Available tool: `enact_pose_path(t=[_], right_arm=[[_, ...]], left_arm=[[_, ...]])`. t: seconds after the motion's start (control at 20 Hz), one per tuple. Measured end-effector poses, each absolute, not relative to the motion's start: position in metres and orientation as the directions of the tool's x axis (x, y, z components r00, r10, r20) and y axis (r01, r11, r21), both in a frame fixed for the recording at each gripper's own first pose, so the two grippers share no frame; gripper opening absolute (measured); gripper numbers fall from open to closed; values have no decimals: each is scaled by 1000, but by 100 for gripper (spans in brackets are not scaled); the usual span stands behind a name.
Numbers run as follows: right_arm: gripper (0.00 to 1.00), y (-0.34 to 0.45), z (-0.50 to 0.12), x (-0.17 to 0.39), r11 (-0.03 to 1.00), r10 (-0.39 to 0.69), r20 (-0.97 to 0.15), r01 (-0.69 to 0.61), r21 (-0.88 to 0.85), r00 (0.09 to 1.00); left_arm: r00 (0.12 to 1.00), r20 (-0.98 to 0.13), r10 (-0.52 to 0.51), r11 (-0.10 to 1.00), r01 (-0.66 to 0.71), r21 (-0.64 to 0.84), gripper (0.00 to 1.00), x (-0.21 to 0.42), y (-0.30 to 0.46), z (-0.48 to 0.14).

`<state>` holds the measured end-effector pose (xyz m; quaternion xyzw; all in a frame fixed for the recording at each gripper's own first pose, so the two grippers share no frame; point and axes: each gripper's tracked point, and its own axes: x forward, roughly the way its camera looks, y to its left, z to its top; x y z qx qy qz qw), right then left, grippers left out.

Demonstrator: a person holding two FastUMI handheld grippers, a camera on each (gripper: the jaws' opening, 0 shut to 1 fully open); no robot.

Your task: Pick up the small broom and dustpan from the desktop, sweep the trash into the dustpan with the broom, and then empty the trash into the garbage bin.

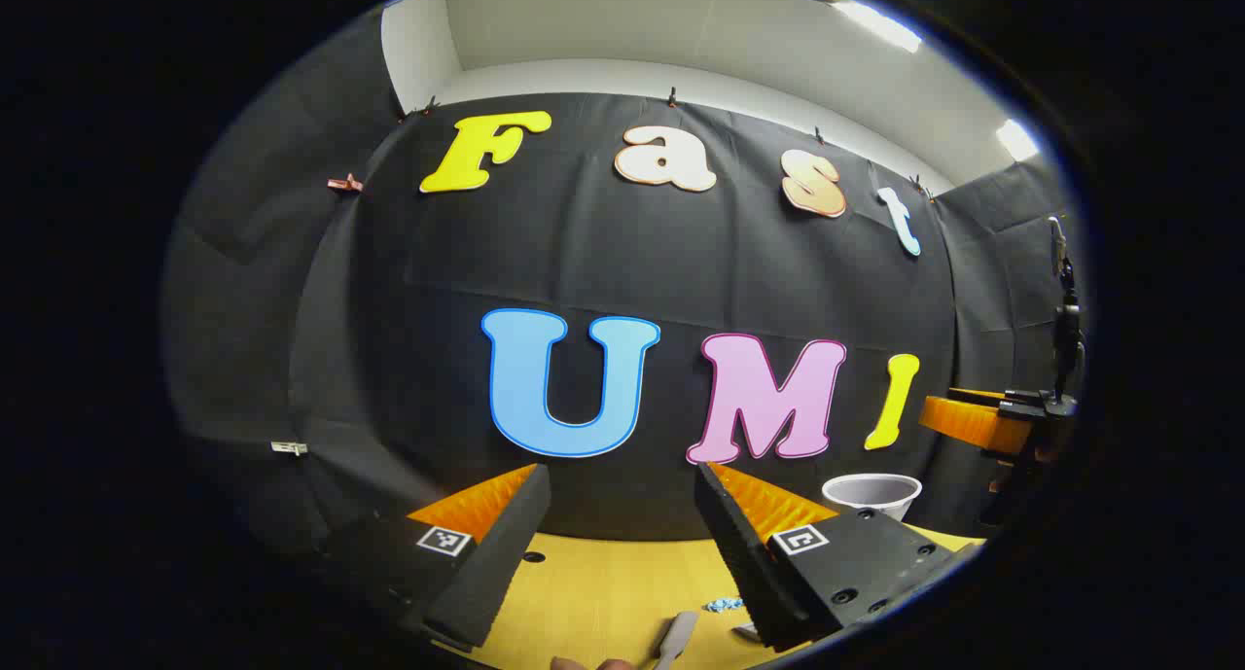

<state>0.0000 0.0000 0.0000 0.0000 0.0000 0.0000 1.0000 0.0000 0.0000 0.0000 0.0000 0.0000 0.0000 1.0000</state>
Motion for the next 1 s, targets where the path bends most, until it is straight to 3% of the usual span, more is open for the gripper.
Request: enact_pose_path(t=[0.25,0.75,1.0], right_arm=[[100,-11,6,-5,1000,-25,-2,25,-6,1000],[98,-7,0,-19,998,-56,-45,56,-1,997],[98,-2,-34,-33,999,-42,-169,46,16,985]], left_arm=[[1000,7,-29,1000,29,6,97,8,-10,0],[995,-12,-97,995,97,3,96,13,-12,-9],[987,-11,-160,987,160,12,96,16,-13,-14]])
